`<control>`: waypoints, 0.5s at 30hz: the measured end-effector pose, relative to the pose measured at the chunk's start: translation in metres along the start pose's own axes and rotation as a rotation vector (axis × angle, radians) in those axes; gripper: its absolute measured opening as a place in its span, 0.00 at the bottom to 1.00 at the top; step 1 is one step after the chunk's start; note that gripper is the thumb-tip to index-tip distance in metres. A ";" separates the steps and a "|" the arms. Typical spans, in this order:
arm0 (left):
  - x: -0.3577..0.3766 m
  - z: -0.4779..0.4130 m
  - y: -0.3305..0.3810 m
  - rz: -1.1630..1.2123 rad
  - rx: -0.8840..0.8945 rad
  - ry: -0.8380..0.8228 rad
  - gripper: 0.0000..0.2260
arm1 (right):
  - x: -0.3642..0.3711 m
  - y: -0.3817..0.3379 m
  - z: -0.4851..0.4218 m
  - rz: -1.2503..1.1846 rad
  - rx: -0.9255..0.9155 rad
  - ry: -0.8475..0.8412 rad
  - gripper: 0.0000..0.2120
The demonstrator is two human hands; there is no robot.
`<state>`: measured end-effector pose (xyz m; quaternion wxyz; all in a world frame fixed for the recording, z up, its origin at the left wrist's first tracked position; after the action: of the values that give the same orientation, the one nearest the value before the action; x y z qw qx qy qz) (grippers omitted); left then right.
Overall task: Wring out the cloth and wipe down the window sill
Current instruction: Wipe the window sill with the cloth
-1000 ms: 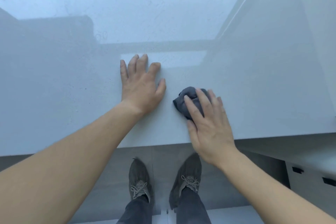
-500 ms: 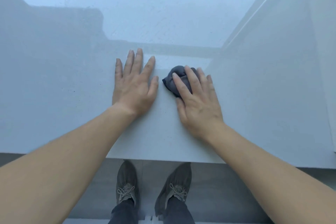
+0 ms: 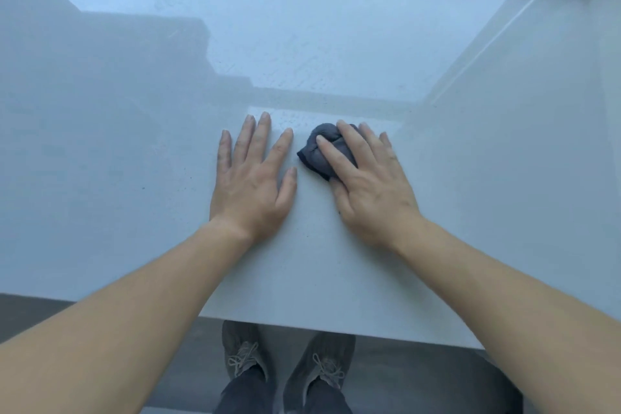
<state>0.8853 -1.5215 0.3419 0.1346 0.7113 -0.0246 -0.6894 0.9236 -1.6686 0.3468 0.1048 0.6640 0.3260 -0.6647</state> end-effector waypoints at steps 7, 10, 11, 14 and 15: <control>0.002 -0.001 -0.001 0.002 0.010 -0.002 0.28 | -0.022 0.091 -0.068 0.034 0.469 0.132 0.29; 0.001 -0.002 0.000 0.008 0.009 -0.006 0.28 | -0.012 0.045 -0.061 0.010 0.269 0.102 0.29; 0.000 -0.002 0.000 0.007 0.008 -0.004 0.28 | -0.007 0.029 -0.055 0.002 0.154 0.066 0.29; -0.004 -0.002 0.004 0.001 0.014 0.003 0.28 | -0.004 0.032 -0.057 0.005 -0.021 -0.031 0.29; -0.005 -0.005 0.005 -0.001 0.015 0.012 0.27 | -0.008 0.046 -0.068 0.023 0.001 -0.019 0.29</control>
<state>0.8904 -1.5241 0.3484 0.1290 0.7165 -0.0287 -0.6849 1.0060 -1.6672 0.3472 0.1150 0.6614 0.3171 -0.6699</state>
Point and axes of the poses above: each hand's wrist, its own z-axis away from the middle knuckle, its own x-axis out of the palm, y = z × x, the point moved 10 cm from there along -z, towards the middle knuckle, and after that the axes turned 7 degrees about y, right-handed, at the moved point
